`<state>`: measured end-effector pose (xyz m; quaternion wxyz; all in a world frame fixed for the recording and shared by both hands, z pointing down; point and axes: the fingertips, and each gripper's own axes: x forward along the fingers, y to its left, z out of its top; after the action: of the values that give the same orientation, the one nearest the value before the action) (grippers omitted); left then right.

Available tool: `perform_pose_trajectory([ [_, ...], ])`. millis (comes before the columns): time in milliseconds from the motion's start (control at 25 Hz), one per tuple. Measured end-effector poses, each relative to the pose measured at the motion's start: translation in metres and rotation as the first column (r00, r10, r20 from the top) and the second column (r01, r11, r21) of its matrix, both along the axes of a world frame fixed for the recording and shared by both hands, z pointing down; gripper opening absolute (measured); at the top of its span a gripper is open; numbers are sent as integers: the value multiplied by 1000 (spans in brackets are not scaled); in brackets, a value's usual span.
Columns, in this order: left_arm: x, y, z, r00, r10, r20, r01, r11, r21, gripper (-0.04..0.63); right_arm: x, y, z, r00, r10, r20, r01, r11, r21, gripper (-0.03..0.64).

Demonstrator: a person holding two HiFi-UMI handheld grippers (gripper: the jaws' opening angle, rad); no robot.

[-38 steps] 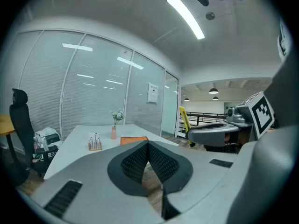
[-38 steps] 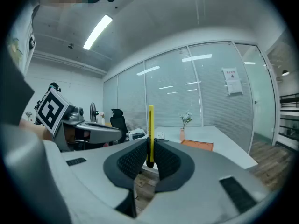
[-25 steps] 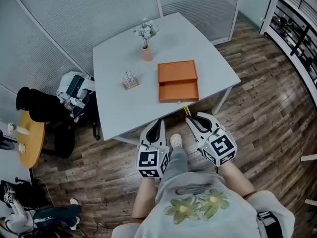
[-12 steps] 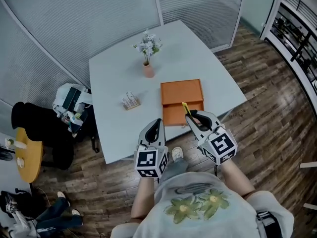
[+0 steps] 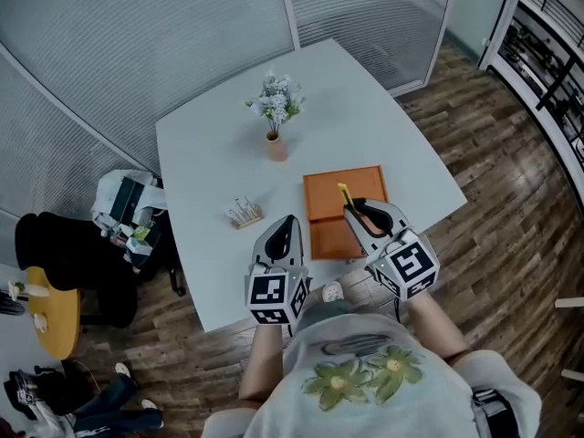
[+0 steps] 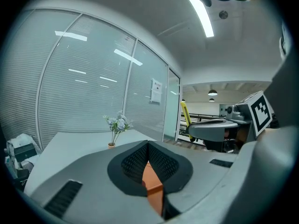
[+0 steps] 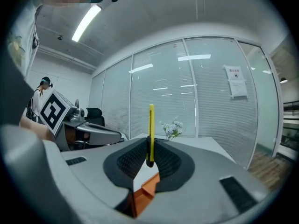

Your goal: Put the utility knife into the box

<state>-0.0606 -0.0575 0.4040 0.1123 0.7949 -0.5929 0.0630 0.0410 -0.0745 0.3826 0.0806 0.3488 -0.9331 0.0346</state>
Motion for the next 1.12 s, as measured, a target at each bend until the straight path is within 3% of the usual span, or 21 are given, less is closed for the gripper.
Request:
perform_pose_trajectory([
  [360,-13,-34,13,999,29,-25,-30,999,-17,2,-15,-32,14,999,20,-26,-20,1000,-21,51],
  [1120,-16,-49,44,997,55,-48,-58,996,-68,2,-22,-36,59,992,-30,-119,21,997,-77,52],
])
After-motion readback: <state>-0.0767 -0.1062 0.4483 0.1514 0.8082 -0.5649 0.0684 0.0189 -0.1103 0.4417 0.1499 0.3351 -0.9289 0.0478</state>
